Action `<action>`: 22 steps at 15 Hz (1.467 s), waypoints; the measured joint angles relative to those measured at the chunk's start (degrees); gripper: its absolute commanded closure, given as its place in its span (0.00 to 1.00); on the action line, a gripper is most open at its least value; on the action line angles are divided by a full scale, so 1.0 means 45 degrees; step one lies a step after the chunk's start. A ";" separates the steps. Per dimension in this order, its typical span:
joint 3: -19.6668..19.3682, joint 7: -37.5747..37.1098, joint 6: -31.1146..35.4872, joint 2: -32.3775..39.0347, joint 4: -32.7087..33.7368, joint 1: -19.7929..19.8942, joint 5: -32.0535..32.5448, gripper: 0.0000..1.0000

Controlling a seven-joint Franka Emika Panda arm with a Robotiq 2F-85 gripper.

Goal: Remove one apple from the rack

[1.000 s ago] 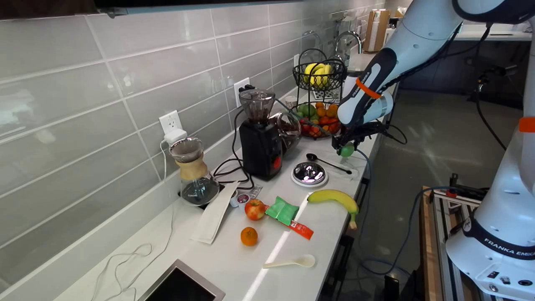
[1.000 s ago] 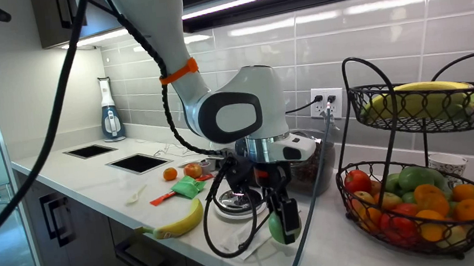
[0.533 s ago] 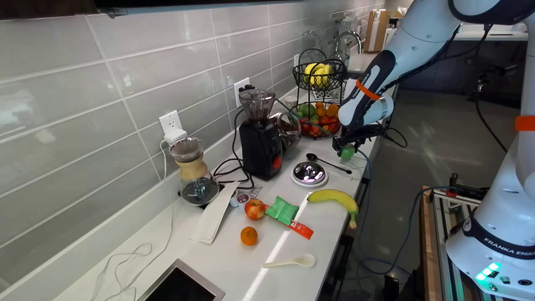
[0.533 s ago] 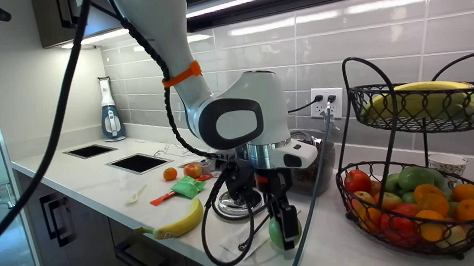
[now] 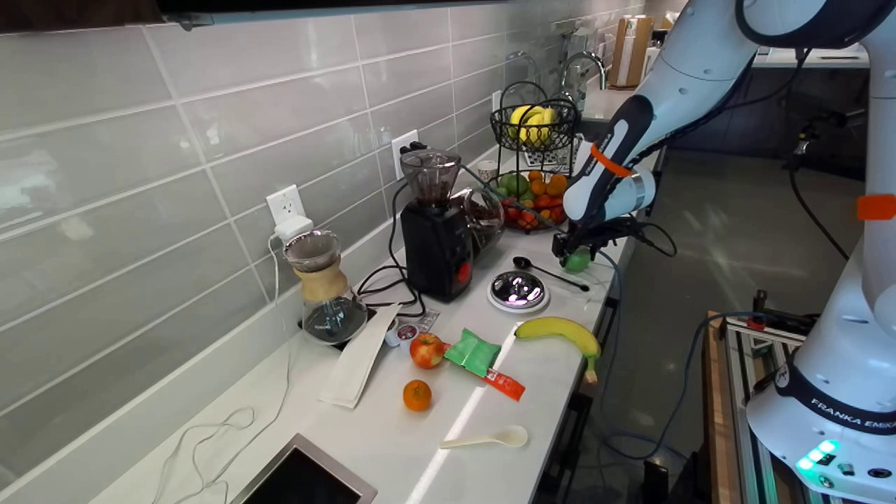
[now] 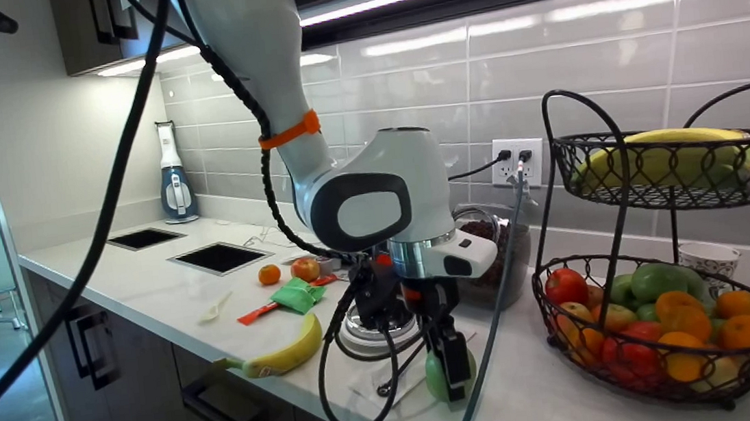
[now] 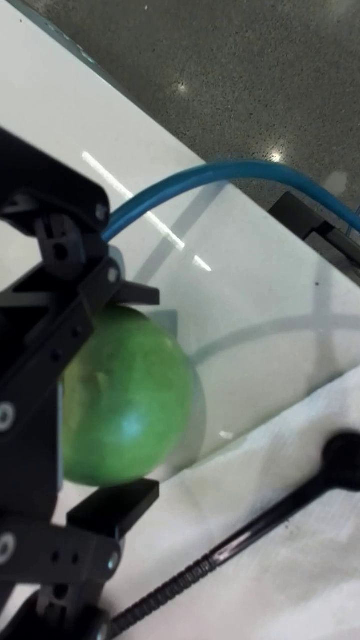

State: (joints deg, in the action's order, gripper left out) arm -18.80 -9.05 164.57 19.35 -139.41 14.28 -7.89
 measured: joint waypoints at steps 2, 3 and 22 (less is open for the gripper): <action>0.0128 0.0001 0.0019 -0.0012 0.0006 0.0104 -0.0159 0.00; 0.0228 0.0011 0.0019 -0.0047 0.0005 0.0180 -0.0291 0.00; 0.0276 0.4119 -0.2692 -0.3649 -0.0079 0.1478 -0.2323 0.00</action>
State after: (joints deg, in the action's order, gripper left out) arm -17.55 9.49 152.46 2.92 -139.77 20.93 -18.34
